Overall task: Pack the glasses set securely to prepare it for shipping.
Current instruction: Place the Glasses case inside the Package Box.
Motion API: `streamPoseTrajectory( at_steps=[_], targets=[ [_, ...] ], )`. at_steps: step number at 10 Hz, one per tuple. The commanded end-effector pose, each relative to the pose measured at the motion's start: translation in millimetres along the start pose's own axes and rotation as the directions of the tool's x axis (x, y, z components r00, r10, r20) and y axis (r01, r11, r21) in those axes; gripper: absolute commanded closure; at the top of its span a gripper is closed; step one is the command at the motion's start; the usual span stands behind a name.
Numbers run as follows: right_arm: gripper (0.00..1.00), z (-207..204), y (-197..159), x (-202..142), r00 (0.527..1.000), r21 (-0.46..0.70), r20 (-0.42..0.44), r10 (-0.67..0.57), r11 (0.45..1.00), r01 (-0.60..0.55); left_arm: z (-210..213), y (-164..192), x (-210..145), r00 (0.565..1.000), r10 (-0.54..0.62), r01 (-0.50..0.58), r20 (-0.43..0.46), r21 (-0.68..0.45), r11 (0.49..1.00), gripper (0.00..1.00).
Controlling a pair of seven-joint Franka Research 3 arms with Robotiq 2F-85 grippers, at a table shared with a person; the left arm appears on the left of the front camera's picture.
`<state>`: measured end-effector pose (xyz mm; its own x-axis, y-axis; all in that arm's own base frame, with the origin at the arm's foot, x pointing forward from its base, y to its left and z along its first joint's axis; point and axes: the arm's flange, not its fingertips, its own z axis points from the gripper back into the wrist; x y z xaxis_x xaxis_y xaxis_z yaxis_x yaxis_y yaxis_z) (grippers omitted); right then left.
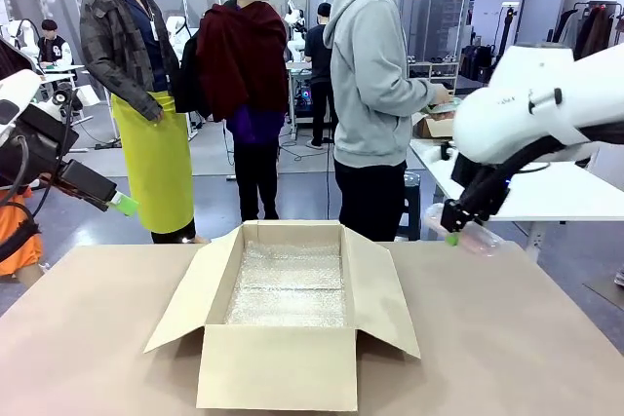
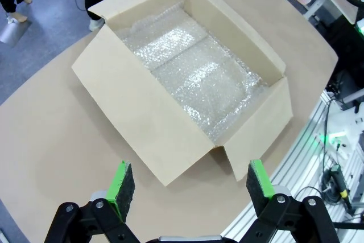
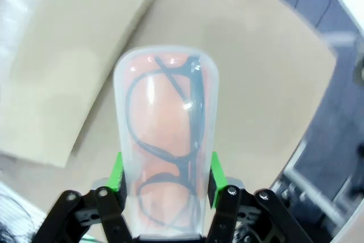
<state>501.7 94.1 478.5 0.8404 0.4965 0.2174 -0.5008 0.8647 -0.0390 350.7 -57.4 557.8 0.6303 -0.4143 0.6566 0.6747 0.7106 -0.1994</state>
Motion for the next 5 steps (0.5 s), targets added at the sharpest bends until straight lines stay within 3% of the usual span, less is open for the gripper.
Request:
streamPoseTrajectory(
  at_steps=[1,2,5],
  targets=[
    [1.00,6,31,16,0.898,0.146,-0.009,0.440,0.889,-0.435,1,1,1,1.000,-0.002,0.003,0.016,-0.012,1.000,0.00],
    [1.00,10,54,32,0.850,0.151,0.002,0.527,0.840,-0.521,1,1,1,1.000,-0.002,0.003,0.016,-0.012,1.000,0.00],
    [1.00,-9,127,99,0.760,0.160,-0.012,0.650,0.751,-0.640,1,1,1,1.000,-0.002,0.003,0.016,-0.012,1.000,0.00]
  ],
)
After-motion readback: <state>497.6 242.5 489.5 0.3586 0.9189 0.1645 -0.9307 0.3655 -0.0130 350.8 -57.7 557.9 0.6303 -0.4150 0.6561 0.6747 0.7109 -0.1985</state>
